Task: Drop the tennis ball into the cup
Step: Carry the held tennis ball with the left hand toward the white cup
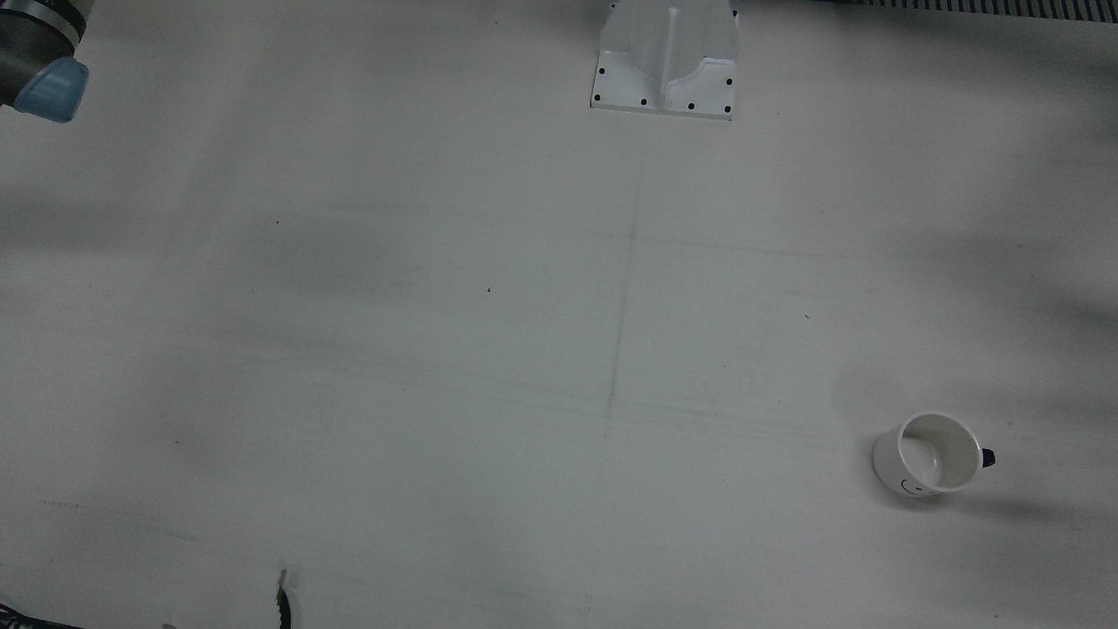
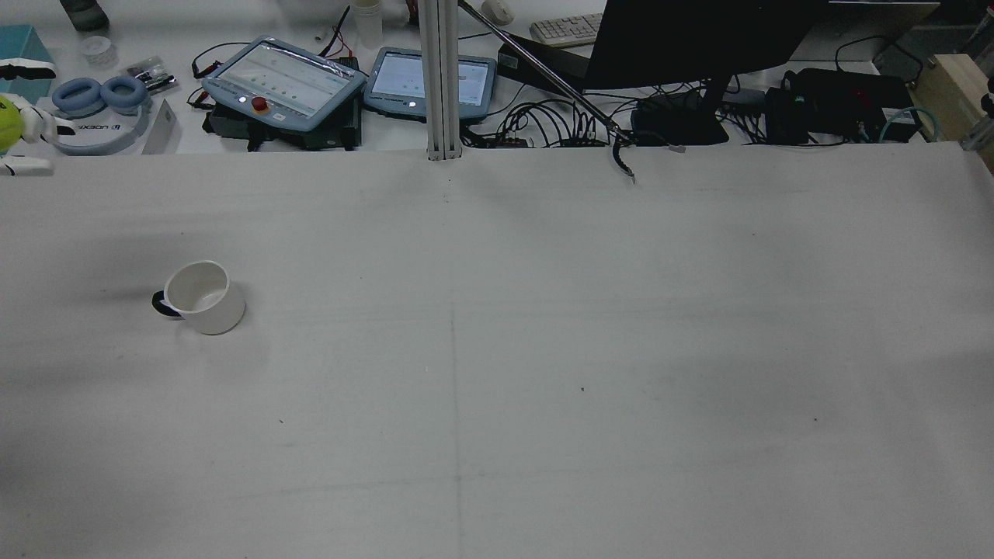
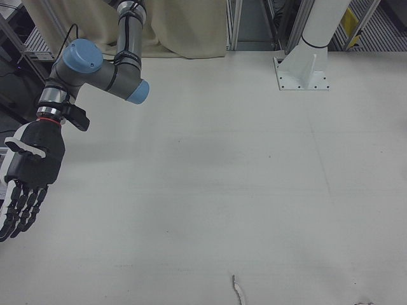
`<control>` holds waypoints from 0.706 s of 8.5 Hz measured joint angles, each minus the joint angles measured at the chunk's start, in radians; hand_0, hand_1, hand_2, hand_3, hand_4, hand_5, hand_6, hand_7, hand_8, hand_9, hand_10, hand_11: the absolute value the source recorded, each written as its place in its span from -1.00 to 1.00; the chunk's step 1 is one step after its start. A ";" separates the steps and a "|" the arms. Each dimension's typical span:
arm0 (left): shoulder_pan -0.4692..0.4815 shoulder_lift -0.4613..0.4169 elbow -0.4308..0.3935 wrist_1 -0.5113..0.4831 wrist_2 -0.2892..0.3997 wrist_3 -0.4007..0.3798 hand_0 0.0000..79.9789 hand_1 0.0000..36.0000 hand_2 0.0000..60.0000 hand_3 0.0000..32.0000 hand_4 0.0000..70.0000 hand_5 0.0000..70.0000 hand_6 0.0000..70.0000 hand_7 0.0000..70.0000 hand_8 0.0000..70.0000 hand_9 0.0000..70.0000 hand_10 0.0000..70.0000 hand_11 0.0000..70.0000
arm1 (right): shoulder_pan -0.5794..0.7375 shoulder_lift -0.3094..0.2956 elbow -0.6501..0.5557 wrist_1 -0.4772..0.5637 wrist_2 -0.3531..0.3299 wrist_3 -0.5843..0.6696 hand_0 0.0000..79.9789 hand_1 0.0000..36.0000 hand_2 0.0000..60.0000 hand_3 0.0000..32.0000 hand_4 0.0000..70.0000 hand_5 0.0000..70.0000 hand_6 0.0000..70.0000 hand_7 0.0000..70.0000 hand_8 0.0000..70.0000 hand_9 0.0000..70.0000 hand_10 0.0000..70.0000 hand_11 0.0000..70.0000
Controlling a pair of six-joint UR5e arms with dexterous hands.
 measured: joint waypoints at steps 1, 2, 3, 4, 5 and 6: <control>0.008 0.000 -0.004 0.000 -0.007 -0.001 1.00 0.89 -0.54 -1.00 -0.35 -0.21 1.00 0.97 0.21 0.45 -0.45 -0.11 | 0.000 0.000 0.000 0.000 0.000 0.000 -1.00 -1.00 -1.00 -1.00 -1.00 -1.00 -1.00 -1.00 -1.00 -1.00 -1.00 -1.00; -0.008 0.004 -0.018 0.001 -0.006 -0.002 1.00 0.89 -0.54 -1.00 -0.35 -0.22 1.00 0.98 0.21 0.45 -0.45 -0.11 | 0.000 0.000 0.000 0.000 0.000 0.000 -1.00 -1.00 -1.00 -1.00 -1.00 -1.00 -1.00 -1.00 -1.00 -1.00 -1.00 -1.00; -0.043 0.009 -0.030 0.003 -0.002 -0.002 1.00 0.89 -0.56 -1.00 -0.36 -0.24 1.00 0.99 0.19 0.44 -0.45 -0.11 | 0.000 0.000 0.000 0.001 0.000 0.000 -1.00 -1.00 -1.00 -1.00 -1.00 -1.00 -1.00 -1.00 -1.00 -1.00 -1.00 -1.00; -0.070 0.011 -0.036 0.004 0.005 -0.002 1.00 0.86 -0.54 -1.00 -0.37 -0.20 1.00 0.93 0.21 0.43 -0.45 -0.10 | 0.000 0.000 0.000 0.001 0.000 0.000 -1.00 -1.00 -1.00 -1.00 -1.00 -1.00 -1.00 -1.00 -1.00 -1.00 -1.00 -1.00; -0.083 0.013 -0.039 0.004 0.010 -0.003 1.00 0.89 -0.60 -1.00 -0.41 -0.26 1.00 0.99 0.18 0.44 -0.43 -0.07 | 0.000 0.000 0.000 0.001 0.000 0.000 -1.00 -1.00 -1.00 -1.00 -1.00 -1.00 -1.00 -1.00 -1.00 -1.00 -1.00 -1.00; -0.087 0.013 -0.038 0.005 0.013 -0.003 1.00 0.84 -0.58 -1.00 -0.42 -0.24 1.00 0.94 0.20 0.43 -0.42 -0.06 | 0.000 0.000 0.000 0.001 0.000 0.000 -1.00 -1.00 -1.00 -1.00 -1.00 -1.00 -1.00 -1.00 -1.00 -1.00 -1.00 -1.00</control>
